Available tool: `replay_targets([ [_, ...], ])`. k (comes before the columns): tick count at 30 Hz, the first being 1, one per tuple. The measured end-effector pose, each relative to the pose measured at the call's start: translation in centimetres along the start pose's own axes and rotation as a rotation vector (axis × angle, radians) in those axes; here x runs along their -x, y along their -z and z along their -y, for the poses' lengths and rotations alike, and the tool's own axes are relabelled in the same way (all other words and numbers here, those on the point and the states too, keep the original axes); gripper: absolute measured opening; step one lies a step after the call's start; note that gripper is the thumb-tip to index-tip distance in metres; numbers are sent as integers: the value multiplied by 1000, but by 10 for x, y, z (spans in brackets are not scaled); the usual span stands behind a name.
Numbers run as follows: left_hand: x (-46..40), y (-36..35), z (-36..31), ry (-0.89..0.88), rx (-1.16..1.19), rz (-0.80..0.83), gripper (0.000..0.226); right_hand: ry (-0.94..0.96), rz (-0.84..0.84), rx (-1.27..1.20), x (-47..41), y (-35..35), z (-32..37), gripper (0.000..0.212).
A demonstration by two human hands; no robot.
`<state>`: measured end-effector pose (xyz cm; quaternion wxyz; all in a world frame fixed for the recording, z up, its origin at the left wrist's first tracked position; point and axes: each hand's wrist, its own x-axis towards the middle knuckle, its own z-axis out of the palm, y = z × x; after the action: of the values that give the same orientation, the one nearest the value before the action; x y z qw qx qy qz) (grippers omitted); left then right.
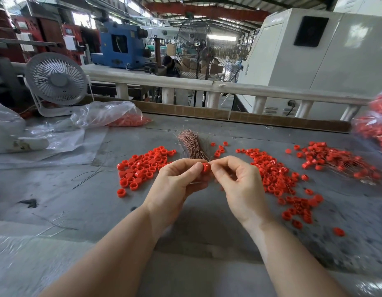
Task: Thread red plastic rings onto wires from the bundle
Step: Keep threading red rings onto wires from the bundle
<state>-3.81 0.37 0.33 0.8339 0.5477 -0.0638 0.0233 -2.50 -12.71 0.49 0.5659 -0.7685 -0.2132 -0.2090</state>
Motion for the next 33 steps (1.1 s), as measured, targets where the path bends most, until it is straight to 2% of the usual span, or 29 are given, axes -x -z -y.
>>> replay_targets([
  [6, 2, 1, -2, 52, -16, 39, 17, 34, -8, -25, 1, 1, 2, 18],
  [18, 1, 3, -2, 47, -41, 61, 19, 36, -2, -37, 0, 1, 4, 19],
  [23, 2, 2, 0, 2, -94, 25, 14, 10, -13, -5, 2, 1, 4, 8],
  [33, 1, 2, 0, 0, -141, 1, 10, -79, 13, -8, -1, 4, 2, 18],
])
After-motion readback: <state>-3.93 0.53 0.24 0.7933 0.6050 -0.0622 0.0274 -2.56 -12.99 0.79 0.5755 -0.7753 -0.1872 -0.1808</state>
